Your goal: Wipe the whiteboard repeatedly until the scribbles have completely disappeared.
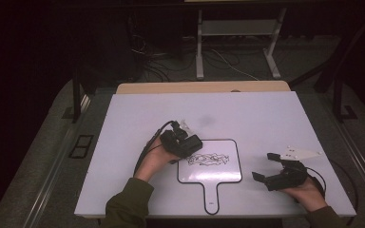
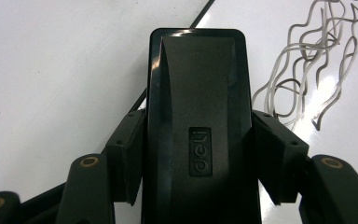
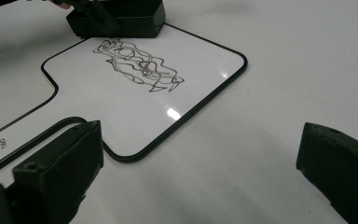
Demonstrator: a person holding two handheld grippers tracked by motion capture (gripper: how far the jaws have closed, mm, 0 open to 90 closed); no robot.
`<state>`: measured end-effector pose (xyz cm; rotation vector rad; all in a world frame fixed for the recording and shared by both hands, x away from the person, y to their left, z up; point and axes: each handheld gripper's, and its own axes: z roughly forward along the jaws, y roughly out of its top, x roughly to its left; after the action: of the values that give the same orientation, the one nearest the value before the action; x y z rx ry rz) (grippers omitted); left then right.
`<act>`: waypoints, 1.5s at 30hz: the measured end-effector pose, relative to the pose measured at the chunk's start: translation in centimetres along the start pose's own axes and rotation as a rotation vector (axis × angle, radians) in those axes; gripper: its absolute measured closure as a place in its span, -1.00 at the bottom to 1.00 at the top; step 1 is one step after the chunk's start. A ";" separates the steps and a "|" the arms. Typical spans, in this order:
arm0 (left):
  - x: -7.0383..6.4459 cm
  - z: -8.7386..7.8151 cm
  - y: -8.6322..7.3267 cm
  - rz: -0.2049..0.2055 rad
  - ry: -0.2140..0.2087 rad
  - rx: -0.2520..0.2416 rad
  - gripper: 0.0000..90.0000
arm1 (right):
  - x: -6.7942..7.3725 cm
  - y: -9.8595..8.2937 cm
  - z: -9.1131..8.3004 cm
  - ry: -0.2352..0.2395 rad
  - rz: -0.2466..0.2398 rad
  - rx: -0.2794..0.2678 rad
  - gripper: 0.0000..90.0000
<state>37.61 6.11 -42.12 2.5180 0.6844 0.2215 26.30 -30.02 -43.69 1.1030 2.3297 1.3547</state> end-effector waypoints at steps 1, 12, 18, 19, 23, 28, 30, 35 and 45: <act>-0.1 0.0 0.0 0.003 -0.002 -0.001 -0.13 | 0.0 0.0 0.0 -0.001 0.000 0.000 -1.00; -1.7 0.1 0.1 0.032 -0.025 -0.007 -0.13 | 0.0 0.0 0.0 -0.001 0.000 0.000 -1.00; -1.6 0.0 0.0 0.029 -0.038 -0.006 -0.13 | 0.0 0.0 0.0 -0.001 0.000 0.001 -1.00; -1.5 0.0 -0.1 0.020 -0.037 -0.010 -0.13 | 0.0 0.0 0.0 -0.002 0.000 0.001 -1.00; -0.9 -0.2 -0.4 0.010 -0.017 -0.008 -0.13 | 0.0 0.0 0.0 -0.002 0.003 0.001 -1.00; -0.1 -0.5 -0.8 -0.014 0.008 -0.007 -0.13 | 0.0 0.0 0.0 -0.002 0.001 0.000 -1.00; 0.2 -0.5 -0.9 -0.021 0.011 -0.008 -0.13 | 0.0 0.0 0.0 -0.002 0.001 0.001 -1.00; -0.2 -0.5 -0.8 -0.007 0.016 0.004 -0.13 | 0.0 0.0 0.1 0.000 -0.003 0.002 -1.00; -2.0 -0.3 -0.3 0.035 -0.017 0.015 -0.13 | 0.0 0.0 0.1 0.000 -0.003 0.002 -1.00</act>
<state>35.67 5.42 -42.01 2.5447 0.6386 0.2078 26.35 -29.98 -43.74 1.0998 2.3324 1.3516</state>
